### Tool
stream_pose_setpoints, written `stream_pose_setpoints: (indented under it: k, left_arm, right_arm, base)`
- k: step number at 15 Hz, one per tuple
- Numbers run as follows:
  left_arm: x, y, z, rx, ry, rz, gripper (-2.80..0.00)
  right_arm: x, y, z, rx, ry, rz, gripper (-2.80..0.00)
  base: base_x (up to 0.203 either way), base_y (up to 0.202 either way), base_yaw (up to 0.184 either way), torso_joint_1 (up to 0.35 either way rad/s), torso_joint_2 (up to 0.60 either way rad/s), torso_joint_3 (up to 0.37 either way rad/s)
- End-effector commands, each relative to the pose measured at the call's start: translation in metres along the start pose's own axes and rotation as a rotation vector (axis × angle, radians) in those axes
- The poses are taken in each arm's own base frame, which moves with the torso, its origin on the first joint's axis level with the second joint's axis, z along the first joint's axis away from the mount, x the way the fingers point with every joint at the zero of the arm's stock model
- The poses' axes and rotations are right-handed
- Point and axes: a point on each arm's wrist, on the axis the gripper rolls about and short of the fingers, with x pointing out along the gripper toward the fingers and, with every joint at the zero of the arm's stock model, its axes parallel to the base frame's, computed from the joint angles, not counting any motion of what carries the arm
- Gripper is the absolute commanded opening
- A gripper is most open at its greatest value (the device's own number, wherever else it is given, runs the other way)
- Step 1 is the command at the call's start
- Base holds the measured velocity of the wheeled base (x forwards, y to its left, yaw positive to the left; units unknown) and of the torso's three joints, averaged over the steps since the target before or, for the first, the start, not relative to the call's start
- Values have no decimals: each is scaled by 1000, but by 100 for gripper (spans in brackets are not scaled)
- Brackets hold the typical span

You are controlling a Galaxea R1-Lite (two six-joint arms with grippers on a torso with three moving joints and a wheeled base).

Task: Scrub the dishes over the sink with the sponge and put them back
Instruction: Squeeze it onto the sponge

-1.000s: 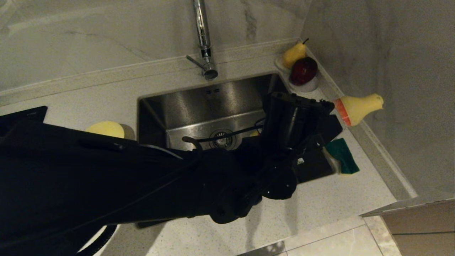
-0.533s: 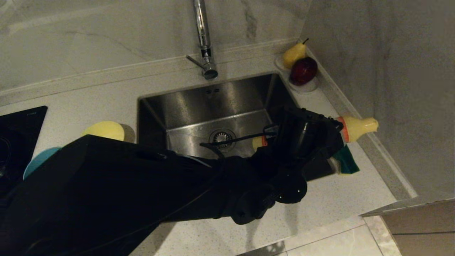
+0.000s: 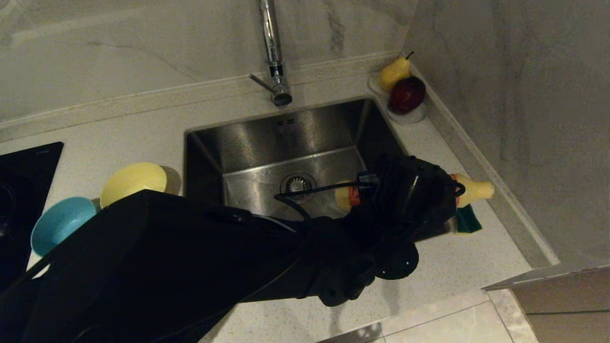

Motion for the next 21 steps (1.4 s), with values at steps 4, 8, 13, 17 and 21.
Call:
stream_pose_setpoints:
  k: [4,8,13,17,21]
  left_arm:
    - [3,-3,2,68,34,17,-280]
    - [11,-1,15,143,57,60,-280]
    - [15,-5,18,254,60,63,-280]
    - [16,0,20,290,149,97,-280]
    - [16,1,19,298,208,109,-280]
  right_arm:
    - [0,0,0,-1,1,0,-280]
    - [0,0,0,-1,0,0,-280]
    - [0,0,0,-1,0,0,-280]
    - [0,0,0,-1,-1,0,-280]
    - [0,0,0,-1,1,0,-280]
  base:
    - [0,0,0,0,0,0]
    - [0,0,0,0,0,0]
    - [0,0,0,0,0,0]
    - [0,0,0,0,0,0]
    - [0,0,0,0,0,0]
